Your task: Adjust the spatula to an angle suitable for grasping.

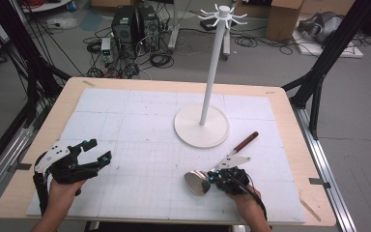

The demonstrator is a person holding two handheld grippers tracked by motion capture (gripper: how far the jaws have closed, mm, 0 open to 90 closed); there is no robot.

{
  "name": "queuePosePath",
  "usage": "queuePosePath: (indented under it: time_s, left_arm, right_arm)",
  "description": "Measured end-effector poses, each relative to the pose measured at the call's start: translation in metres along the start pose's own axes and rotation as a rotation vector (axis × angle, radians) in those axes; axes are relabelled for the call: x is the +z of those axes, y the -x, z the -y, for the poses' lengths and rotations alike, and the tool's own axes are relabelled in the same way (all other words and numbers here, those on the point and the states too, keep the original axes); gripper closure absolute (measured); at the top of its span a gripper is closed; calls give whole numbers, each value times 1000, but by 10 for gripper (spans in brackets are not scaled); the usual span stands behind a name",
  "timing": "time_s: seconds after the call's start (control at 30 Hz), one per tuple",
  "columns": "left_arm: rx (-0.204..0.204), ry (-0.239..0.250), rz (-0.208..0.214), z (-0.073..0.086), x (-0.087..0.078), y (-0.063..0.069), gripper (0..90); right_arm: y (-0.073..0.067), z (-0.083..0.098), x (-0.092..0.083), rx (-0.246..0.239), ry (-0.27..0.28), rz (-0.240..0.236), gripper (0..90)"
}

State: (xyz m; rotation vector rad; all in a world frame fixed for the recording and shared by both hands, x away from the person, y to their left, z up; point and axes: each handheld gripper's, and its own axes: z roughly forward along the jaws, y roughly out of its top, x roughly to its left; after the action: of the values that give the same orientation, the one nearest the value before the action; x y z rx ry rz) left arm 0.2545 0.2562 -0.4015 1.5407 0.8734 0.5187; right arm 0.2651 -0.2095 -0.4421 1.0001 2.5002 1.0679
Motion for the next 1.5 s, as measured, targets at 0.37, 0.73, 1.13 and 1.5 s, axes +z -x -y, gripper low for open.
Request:
queuePosePath:
  time_s: [0.37, 0.73, 1.13, 1.5]
  left_arm:
    - [-4, -4, 0, 0, 4, 0, 231]
    - [-5, -8, -5, 1, 4, -2, 232]
    - [-10, -5, -16, 1, 3, -5, 232]
    - [-2, -21, -21, 2, 6, -3, 233]
  right_arm:
    - [-10, -18, 20, -15, 7, 34, 892]
    - [-14, -33, 38, 14, 31, 39, 893]
    - [9, -37, 17, 90, 131, 97, 892]
    - [81, -23, -20, 243, 227, 265, 892]
